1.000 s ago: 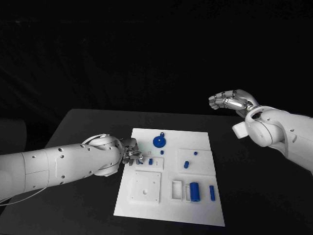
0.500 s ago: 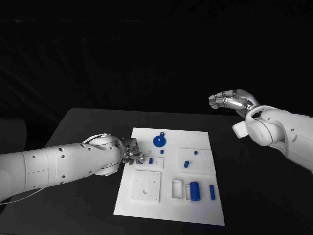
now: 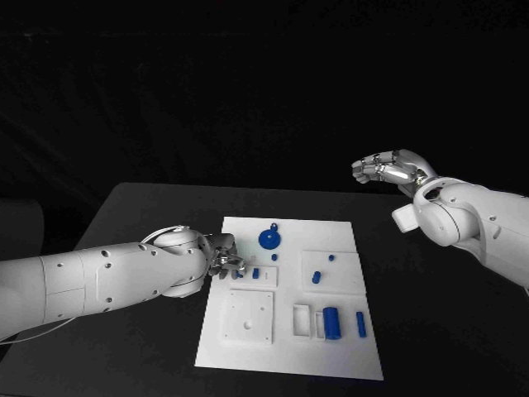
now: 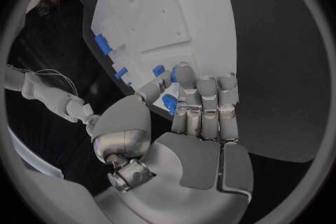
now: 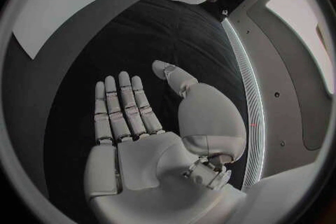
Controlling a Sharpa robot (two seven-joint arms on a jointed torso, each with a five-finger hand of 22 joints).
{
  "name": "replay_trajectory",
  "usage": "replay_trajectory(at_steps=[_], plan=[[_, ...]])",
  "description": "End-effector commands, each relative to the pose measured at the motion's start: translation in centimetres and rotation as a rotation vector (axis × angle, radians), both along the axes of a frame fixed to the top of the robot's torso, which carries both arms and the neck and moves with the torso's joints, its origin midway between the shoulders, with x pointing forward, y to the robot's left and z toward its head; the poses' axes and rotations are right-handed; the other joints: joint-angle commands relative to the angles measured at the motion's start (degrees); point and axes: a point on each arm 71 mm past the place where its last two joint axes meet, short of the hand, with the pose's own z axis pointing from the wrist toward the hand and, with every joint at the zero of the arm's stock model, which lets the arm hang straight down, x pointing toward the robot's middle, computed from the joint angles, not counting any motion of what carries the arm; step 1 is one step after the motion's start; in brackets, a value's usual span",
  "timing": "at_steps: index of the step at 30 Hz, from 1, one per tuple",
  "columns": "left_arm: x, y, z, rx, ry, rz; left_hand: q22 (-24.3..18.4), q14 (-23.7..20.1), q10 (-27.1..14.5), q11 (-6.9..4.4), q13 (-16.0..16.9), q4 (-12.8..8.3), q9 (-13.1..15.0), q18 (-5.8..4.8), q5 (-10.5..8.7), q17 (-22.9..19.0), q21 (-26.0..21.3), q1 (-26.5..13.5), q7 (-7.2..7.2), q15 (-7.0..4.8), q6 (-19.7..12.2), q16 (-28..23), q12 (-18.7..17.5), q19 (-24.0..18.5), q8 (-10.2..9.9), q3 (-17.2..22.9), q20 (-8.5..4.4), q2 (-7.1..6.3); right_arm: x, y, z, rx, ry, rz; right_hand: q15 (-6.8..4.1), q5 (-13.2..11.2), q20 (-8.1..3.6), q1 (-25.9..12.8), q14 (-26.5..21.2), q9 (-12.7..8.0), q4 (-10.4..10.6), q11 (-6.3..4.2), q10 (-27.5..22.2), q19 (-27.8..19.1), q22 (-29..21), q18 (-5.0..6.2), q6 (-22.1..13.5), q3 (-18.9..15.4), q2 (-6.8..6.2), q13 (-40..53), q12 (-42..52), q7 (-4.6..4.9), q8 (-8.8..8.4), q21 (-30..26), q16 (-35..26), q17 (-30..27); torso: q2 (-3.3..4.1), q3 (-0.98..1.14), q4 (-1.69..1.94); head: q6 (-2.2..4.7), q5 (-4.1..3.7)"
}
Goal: Assemble the parts on the task board
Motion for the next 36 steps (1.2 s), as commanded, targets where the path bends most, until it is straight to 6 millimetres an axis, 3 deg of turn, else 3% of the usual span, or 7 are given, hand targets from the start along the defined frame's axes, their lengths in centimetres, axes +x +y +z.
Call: replay_trajectory(at_steps=[1, 14, 24, 36], plan=[[-0.29, -0.68, -0.23, 0.003, 0.026, -0.035, 1.3, 0.5, 1.9, -2.05, 0.3, -0.3, -0.1, 0.69, 0.5, 0.2, 0.6, -0.2, -3.01, -0.34, 3.2, 0.4, 0.6, 0.2, 0.5, -0.2, -4.27, 0.98, -0.07, 0.21, 0.01, -0.001, 0.0, 0.021, -0.03, 0.3, 0.13, 0.0, -0.3, -0.1, 0.1, 0.13, 0.4, -0.1, 0.1, -0.88, 0.4, -0.2, 0.5, -0.1, -0.2, 0.71, 0.21, -0.3, 0.4, -0.1, -0.01, 0.01, 0.03, 0.04, -0.04], [-0.16, -0.74, -0.3, 0.014, 0.03, -0.038, 1.3, 0.6, 1.8, -2.36, 1.6, -0.8, 0.2, 0.9, 2.21, 0.9, 2.0, -1.4, -3.36, -0.55, 3.3, 1.9, 2.3, 0.0, 2.0, 0.3, -4.49, 2.79, -0.08, 0.16, 0.01, -0.001, 0.0, 0.021, -0.02, 1.0, 0.13, 0.0, -0.4, -0.1, 0.1, 0.14, 0.4, -0.1, 0.3, -0.87, 0.4, -0.1, 0.49, -0.1, -0.2, 0.71, 0.22, -0.5, 0.5, -0.3, 0.0, -0.01, 0.03, 0.15, -0.18], [-0.2, -0.67, -0.24, 0.036, 0.017, -0.051, 1.3, 0.5, 1.7, -2.44, 1.8, -0.8, 0.2, 1.03, 2.52, 1.0, 2.4, -0.8, -3.41, -0.61, 3.2, 2.2, 2.7, -0.1, 2.4, 0.7, -4.57, 2.49, -0.09, 0.15, 0.01, -0.001, 0.0, 0.021, -0.01, 1.2, 0.14, 0.0, -0.4, -0.1, 0.1, 0.15, 0.4, 0.0, 0.3, -0.87, 0.4, -0.1, 0.5, -0.1, -0.2, 0.72, 0.22, -0.5, 0.5, -0.3, -0.01, -0.12, 0.09, 0.02, -0.32], [-0.18, -0.13, -0.13, 0.058, -0.003, -0.044, 1.3, 0.5, 1.6, -2.54, 2.0, -0.8, 0.3, 1.09, 2.67, 1.1, 2.8, -0.2, -3.44, -0.6, 3.1, 2.4, 3.0, -0.2, 2.7, 1.0, -4.59, 2.46, -0.09, 0.08, 0.0, -0.001, 0.0, 0.02, 0.0, 1.3, 0.16, 0.0, -0.4, -0.1, 0.2, 0.15, 0.4, 0.0, 0.4, -0.88, 0.4, -0.2, 0.47, -0.1, -0.2, 0.72, 0.22, -0.6, 0.6, -0.4, -0.02, -0.09, 0.07, -0.08, -0.29]])
